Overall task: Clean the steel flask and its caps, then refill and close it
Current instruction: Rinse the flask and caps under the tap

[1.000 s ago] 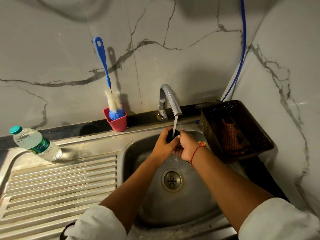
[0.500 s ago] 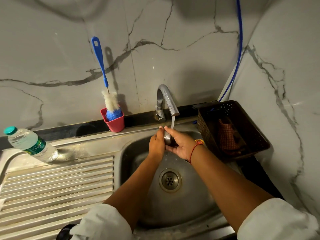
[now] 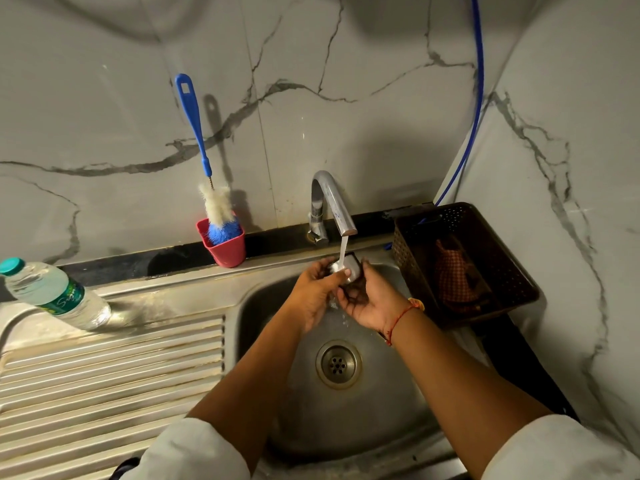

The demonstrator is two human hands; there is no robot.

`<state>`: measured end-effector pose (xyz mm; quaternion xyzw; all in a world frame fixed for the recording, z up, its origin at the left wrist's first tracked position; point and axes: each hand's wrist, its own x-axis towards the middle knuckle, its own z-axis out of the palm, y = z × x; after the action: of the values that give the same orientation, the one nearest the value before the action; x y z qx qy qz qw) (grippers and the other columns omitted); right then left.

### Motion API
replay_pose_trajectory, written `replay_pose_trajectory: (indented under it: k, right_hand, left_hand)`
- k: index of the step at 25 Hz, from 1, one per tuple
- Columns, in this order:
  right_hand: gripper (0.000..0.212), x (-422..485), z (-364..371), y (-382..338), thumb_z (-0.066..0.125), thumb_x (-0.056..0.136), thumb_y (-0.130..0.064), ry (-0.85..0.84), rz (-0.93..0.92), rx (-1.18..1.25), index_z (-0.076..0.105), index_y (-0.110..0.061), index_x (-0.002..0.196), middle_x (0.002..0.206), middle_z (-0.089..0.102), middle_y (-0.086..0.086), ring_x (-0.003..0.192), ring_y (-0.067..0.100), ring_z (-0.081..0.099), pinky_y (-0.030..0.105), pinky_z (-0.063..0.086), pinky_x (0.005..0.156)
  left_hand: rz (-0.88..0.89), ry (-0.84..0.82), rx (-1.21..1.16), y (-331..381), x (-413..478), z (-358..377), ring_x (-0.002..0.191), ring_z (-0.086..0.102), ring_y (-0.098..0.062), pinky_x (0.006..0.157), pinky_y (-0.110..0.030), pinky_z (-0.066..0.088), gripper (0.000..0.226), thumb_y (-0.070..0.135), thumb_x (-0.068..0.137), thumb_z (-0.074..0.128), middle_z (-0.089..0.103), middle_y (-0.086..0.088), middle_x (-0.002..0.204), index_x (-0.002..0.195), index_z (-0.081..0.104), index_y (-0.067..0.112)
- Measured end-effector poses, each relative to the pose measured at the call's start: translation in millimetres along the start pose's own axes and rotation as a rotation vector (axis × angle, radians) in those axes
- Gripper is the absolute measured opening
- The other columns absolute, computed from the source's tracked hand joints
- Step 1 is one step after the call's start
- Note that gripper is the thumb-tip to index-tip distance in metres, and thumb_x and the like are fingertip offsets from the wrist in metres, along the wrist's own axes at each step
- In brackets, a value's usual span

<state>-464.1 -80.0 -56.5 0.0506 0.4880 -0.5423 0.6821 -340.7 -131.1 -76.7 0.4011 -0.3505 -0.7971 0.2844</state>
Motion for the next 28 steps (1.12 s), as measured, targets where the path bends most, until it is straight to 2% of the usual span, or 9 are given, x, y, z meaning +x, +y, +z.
replay_pose_trajectory:
  k: [3, 5, 10, 14, 19, 23, 24, 26, 28]
  right_hand:
    - [0.044, 1, -11, 7, 0.060, 0.094, -0.035, -0.174, -0.123, -0.078, 0.061, -0.003, 0.125, 0.124, 0.065, 0.023, 0.112, 0.029, 0.066, 0.037, 0.056, 0.092]
    - [0.040, 2, -14, 10, 0.066, 0.092, -0.018, -0.230, -0.171, -0.135, 0.059, -0.002, 0.128, 0.128, 0.062, 0.023, 0.116, 0.030, 0.064, 0.043, 0.052, 0.098]
    - [0.050, 4, 0, 17, 0.077, 0.078, -0.005, 0.027, -0.456, -0.688, 0.055, -0.020, 0.120, 0.115, 0.065, 0.006, 0.107, 0.022, 0.064, 0.034, 0.056, 0.089]
    - [0.067, 11, -5, 20, 0.086, 0.067, -0.012, 0.123, -0.644, -1.079, 0.048, -0.025, 0.121, 0.117, 0.060, -0.002, 0.107, 0.015, 0.059, 0.022, 0.051, 0.085]
    - [0.069, 10, -24, 11, 0.088, 0.067, -0.020, 0.209, -0.736, -1.161, 0.046, -0.026, 0.121, 0.111, 0.055, -0.011, 0.102, 0.009, 0.055, 0.009, 0.041, 0.072]
    - [0.070, 16, -10, 6, 0.089, 0.067, -0.024, 0.152, -0.716, -1.196, 0.047, -0.028, 0.123, 0.114, 0.058, -0.009, 0.102, 0.008, 0.055, 0.011, 0.042, 0.073]
    - [0.071, 16, -13, 9, 0.089, 0.067, -0.024, 0.117, -0.696, -1.227, 0.047, -0.028, 0.124, 0.116, 0.057, -0.010, 0.103, 0.007, 0.054, 0.012, 0.042, 0.076]
    - [0.072, 13, -24, 11, 0.088, 0.066, -0.025, 0.110, -0.677, -1.280, 0.048, -0.028, 0.126, 0.116, 0.056, -0.011, 0.104, 0.007, 0.053, 0.013, 0.042, 0.077]
    - [0.071, 12, -27, 4, 0.088, 0.067, -0.026, 0.186, -0.704, -1.266, 0.048, -0.026, 0.125, 0.111, 0.055, -0.012, 0.103, 0.008, 0.055, 0.013, 0.043, 0.075]
  left_hand:
    - [0.014, -0.023, 0.032, 6, -1, -4, 0.116, 0.068, -0.030, 0.094, -0.040, 0.057, 0.052, 0.024, 0.086, 0.079, 0.070, -0.016, 0.125, 0.133, 0.061, 0.012]
    - [0.022, 0.009, 0.087, 7, -4, -3, 0.115, 0.069, -0.029, 0.099, -0.042, 0.056, 0.044, 0.038, 0.090, 0.072, 0.073, -0.014, 0.119, 0.126, 0.066, 0.013]
    - [-0.014, 0.203, 0.148, -1, 1, 2, 0.110, 0.069, -0.028, 0.105, -0.049, 0.052, 0.039, 0.042, 0.106, 0.046, 0.073, -0.015, 0.114, 0.120, 0.068, 0.013]
    - [0.039, 0.322, 0.216, 17, 1, 9, 0.117, 0.061, -0.022, 0.100, -0.037, 0.051, 0.034, 0.031, 0.109, 0.044, 0.060, -0.011, 0.136, 0.139, 0.055, 0.018]
    - [0.126, 0.319, 0.421, 40, 15, 7, 0.143, 0.042, -0.023, 0.119, -0.040, 0.035, 0.055, 0.007, 0.108, 0.042, 0.045, -0.002, 0.156, 0.159, 0.029, 0.022]
    - [0.151, 0.318, 0.477, 48, 25, 9, 0.111, 0.060, -0.006, 0.085, -0.007, 0.046, 0.048, 0.000, 0.106, 0.040, 0.057, 0.005, 0.134, 0.151, 0.043, 0.017]
    - [0.145, 0.310, 0.500, 48, 26, 9, 0.111, 0.060, -0.005, 0.085, -0.007, 0.045, 0.048, 0.000, 0.106, 0.039, 0.057, 0.005, 0.133, 0.151, 0.044, 0.018]
    - [0.149, 0.249, 0.592, 47, 30, 8, 0.136, 0.049, -0.017, 0.110, -0.024, 0.039, 0.056, -0.004, 0.105, 0.038, 0.051, 0.001, 0.148, 0.156, 0.037, 0.020]
    - [0.146, 0.160, 0.755, 47, 32, 7, 0.146, 0.038, -0.023, 0.117, -0.032, 0.031, 0.069, -0.007, 0.103, 0.037, 0.036, -0.004, 0.162, 0.161, 0.023, 0.026]
